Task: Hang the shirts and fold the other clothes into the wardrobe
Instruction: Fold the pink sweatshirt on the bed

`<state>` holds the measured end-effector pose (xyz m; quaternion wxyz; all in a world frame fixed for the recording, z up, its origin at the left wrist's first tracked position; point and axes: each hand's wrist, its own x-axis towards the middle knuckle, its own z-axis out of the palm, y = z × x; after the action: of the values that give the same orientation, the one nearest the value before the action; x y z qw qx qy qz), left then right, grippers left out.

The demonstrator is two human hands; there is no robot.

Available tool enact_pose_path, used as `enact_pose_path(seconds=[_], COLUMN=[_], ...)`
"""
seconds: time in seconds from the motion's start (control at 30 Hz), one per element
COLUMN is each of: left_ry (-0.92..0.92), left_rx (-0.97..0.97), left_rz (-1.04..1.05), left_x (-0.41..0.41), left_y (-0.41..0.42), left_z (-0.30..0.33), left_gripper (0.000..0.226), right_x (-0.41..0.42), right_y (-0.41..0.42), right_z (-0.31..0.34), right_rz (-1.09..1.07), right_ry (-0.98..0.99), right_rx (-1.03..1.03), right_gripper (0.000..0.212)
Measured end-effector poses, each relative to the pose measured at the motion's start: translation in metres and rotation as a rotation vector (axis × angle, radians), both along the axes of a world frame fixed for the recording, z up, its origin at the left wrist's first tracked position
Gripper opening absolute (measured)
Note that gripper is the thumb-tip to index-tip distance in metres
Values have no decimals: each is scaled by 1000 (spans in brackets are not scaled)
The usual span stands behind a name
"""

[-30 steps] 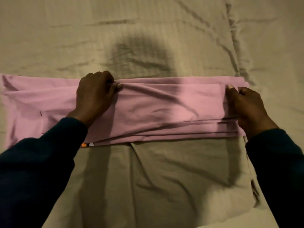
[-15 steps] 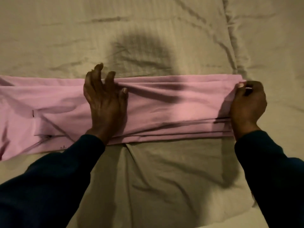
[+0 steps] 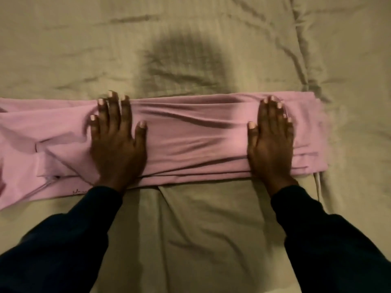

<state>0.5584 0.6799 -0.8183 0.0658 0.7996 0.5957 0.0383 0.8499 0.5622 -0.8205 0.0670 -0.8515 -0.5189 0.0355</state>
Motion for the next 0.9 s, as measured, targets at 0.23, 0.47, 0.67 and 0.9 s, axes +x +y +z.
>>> enact_pose_path(seconds=[0.23, 0.47, 0.67, 0.9], left_ry=[-127, -122, -137, -121], left_rx=[26, -25, -39, -5], left_rz=[-115, -199, -136, 251], left_x=[-5, -18, -29, -102], left_y=[-14, -42, -45, -20], left_z=[5, -3, -1, 2], left_gripper=[64, 65, 58, 54], right_x=[-88, -95, -110, -214], right_y=[42, 99, 108, 72], right_z=[22, 28, 40, 14], right_rz=[273, 147, 22, 558], right_ry=[157, 142, 125, 248], right_rx=[188, 121, 167, 14], right_gripper=[48, 11, 15, 60])
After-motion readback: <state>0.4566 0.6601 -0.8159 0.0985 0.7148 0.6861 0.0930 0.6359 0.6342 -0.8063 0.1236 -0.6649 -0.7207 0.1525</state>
